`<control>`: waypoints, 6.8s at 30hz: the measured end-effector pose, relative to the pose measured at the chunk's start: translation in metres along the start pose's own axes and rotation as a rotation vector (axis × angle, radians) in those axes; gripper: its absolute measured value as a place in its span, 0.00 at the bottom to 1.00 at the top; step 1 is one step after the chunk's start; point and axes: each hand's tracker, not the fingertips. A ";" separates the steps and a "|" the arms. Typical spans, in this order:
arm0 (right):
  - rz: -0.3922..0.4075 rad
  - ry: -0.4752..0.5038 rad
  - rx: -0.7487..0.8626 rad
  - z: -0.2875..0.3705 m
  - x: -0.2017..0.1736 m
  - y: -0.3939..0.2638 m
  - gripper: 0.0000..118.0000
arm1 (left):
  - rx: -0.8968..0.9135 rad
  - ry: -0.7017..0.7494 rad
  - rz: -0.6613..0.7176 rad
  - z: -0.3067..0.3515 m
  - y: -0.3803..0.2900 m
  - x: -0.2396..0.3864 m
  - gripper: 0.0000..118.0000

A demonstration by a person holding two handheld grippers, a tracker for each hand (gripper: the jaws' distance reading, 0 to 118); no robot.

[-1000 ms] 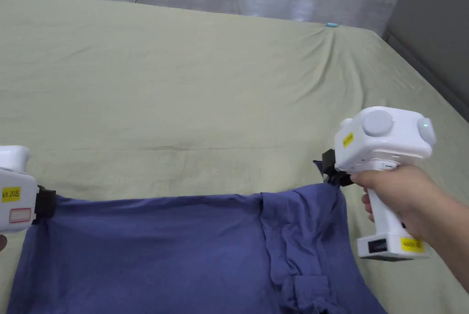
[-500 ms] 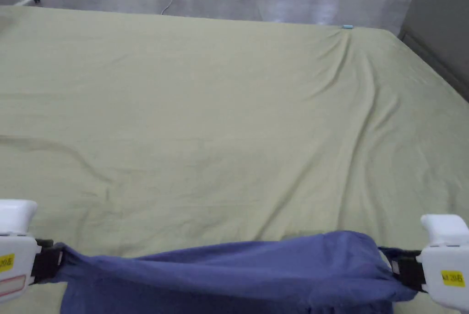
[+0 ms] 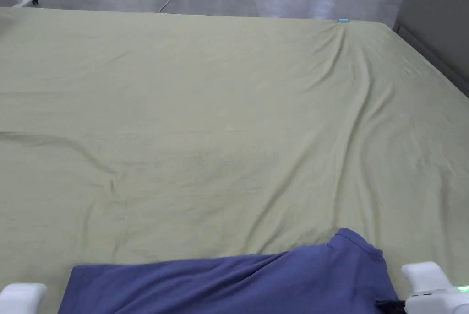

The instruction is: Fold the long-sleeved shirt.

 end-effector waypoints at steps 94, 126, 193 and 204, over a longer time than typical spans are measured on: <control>0.035 0.543 0.290 0.119 -0.122 0.046 0.00 | 0.081 -0.527 0.166 0.086 0.093 0.036 0.02; -0.116 0.729 0.358 0.114 -0.056 0.037 0.00 | 0.174 -0.762 0.212 0.064 0.129 0.187 0.90; -0.123 0.474 -0.026 -0.034 -0.158 0.074 0.00 | -0.091 -0.658 0.392 -0.050 0.067 -0.011 0.98; -0.183 0.555 -0.040 -0.041 -0.142 0.071 0.00 | -0.122 -0.825 0.536 -0.087 0.053 -0.005 0.13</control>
